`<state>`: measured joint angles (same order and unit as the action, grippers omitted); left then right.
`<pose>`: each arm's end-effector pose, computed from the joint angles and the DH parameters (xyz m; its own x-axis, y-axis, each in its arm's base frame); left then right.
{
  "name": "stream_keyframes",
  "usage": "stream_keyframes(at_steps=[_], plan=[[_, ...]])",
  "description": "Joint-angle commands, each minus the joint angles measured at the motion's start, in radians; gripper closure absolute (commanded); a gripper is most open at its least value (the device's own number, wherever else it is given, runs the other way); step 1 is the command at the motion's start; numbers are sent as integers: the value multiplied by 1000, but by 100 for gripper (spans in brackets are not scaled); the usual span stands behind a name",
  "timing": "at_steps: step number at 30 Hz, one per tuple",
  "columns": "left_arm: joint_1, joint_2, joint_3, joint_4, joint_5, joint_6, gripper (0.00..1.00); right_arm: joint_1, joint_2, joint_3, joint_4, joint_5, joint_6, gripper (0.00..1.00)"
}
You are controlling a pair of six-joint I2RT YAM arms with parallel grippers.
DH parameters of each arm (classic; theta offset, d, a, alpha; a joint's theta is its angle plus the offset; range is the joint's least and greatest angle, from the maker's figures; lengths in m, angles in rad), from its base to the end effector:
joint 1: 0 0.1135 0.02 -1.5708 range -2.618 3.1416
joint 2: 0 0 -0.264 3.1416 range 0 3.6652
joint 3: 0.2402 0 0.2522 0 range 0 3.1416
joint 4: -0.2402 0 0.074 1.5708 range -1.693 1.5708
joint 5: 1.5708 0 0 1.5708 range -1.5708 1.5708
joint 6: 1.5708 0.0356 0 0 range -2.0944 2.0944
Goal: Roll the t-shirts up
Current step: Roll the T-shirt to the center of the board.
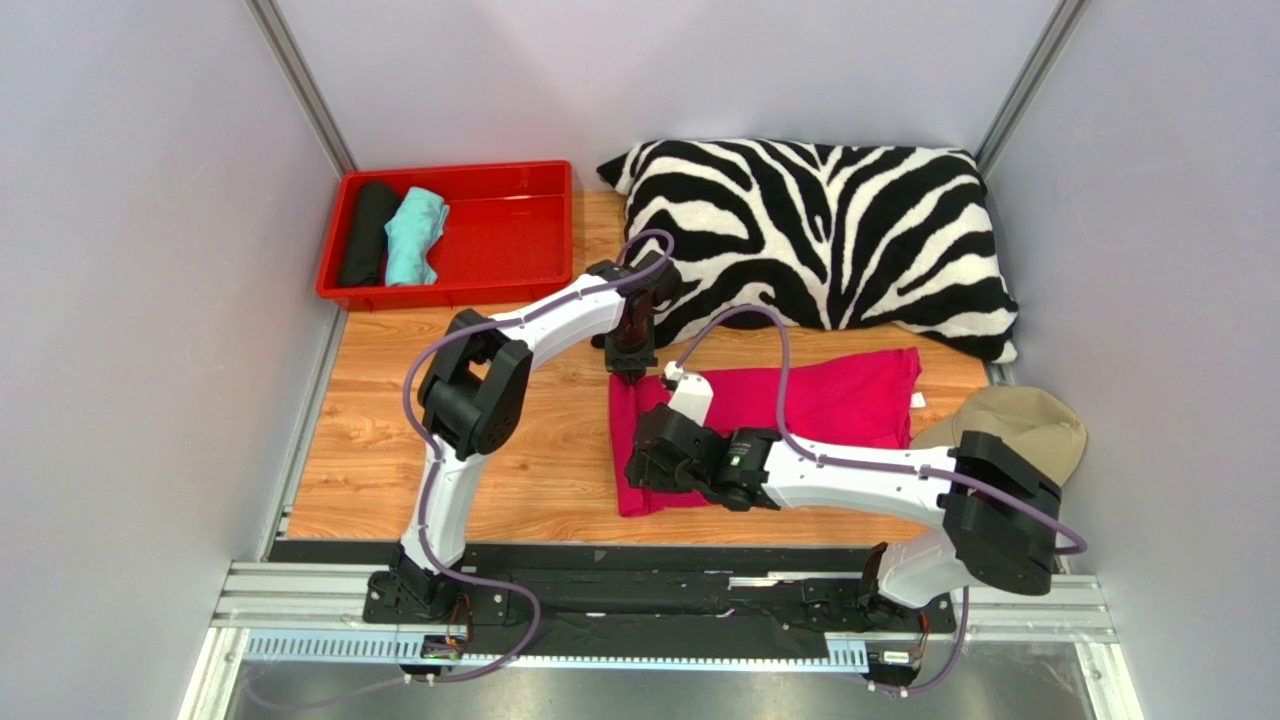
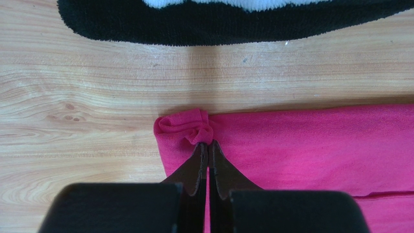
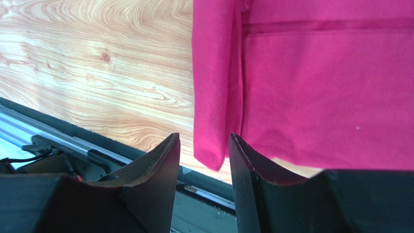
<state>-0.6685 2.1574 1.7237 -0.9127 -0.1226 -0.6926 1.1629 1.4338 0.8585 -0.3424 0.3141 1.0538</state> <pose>0.3464 -0.2680 0.1783 -0.9680 -0.0431 -0.2474 -0.0315 0.9982 -0.0503 0.1242 0.2597 0.2064 -0.8499 0.1174 -0.5137 -0.1208 0.9054 0.4070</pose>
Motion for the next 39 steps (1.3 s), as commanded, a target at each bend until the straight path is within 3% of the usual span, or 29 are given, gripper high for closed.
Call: stream_keyframes(at_steps=[1, 20, 24, 34, 39], plan=[[-8, 15, 30, -14, -20, -8, 100, -20, 48, 45, 19, 33, -77, 54], [-8, 28, 31, -17, -14, 7, 100, -35, 131, 2, 158, -66, -103, 59], [-9, 28, 33, -15, -9, 5, 100, -34, 126, -18, 164, -55, -84, 78], [-8, 18, 28, -5, -2, 27, 99, -40, 114, -56, 143, -21, -51, 95], [-9, -11, 13, 31, 24, 64, 86, -48, 123, -87, 170, -32, -34, 98]])
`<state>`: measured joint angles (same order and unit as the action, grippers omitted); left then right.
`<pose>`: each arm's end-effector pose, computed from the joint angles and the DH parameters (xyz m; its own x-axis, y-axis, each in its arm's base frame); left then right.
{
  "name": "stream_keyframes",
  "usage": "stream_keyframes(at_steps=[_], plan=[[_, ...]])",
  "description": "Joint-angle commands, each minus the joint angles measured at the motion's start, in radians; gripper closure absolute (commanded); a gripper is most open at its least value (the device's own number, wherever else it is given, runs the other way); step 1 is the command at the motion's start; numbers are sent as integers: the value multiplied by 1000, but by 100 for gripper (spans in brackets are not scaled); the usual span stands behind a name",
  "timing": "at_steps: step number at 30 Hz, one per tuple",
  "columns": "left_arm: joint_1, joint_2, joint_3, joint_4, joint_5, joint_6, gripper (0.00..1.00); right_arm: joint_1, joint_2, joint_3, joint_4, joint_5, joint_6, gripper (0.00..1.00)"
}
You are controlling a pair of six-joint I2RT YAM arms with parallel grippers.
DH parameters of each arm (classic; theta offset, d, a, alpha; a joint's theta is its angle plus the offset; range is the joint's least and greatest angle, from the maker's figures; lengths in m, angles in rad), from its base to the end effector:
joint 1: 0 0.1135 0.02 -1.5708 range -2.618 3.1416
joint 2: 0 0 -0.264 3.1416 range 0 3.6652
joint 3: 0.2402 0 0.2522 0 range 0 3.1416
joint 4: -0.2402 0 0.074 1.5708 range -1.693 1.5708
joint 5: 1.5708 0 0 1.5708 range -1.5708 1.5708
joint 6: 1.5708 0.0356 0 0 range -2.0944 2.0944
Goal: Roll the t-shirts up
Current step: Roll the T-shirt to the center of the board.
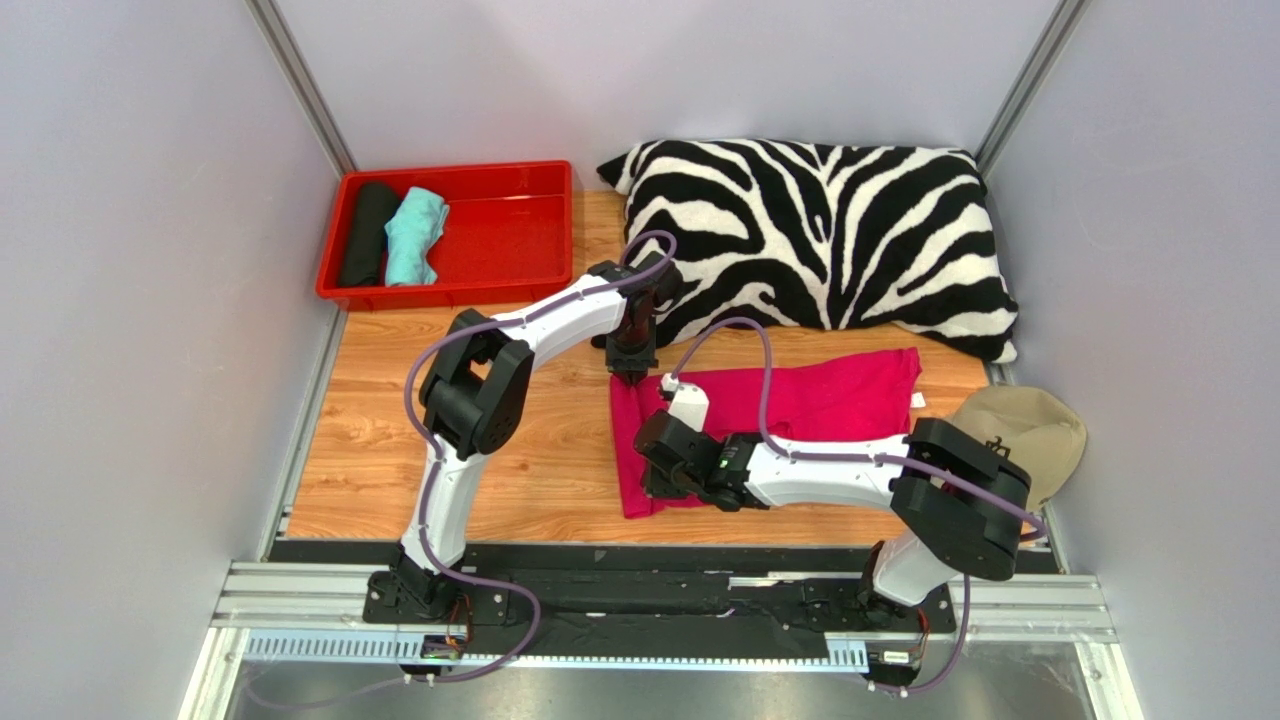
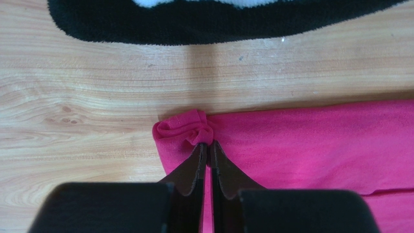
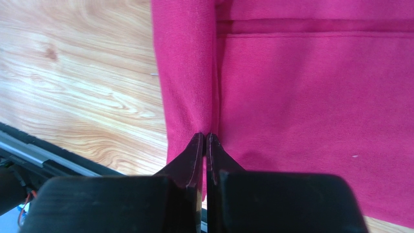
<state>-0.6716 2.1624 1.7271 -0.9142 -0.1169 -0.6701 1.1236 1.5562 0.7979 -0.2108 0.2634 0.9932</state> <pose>0.3460 -0.2697 0.1770 -0.9700 -0.0170 -0.2427 -0.0057 0.9989 -0.0471 0.1366 0.2634 0.1632 -0.8706 0.0553 -0.4889 -0.1419 0.9233 0.3570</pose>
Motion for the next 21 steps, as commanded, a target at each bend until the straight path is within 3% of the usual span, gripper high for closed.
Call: stream_keyframes(at_steps=[1, 4, 7, 12, 21], plan=[[-5, -29, 9, 35, 25, 49, 83, -11, 2, -40, 47, 14, 28, 98], [-3, -64, 2, 63, 46, 90, 65, -18, 7, -54, 67, 2, 38, 99], [1, -104, -11, 83, 78, 124, 54, -24, 7, -65, 83, -15, 39, 99], [44, -223, -92, 112, 152, 139, 51, -31, 8, -68, 93, -35, 39, 99], [165, -467, -472, 311, 377, 96, 50, -42, 5, -72, 106, -59, 42, 100]])
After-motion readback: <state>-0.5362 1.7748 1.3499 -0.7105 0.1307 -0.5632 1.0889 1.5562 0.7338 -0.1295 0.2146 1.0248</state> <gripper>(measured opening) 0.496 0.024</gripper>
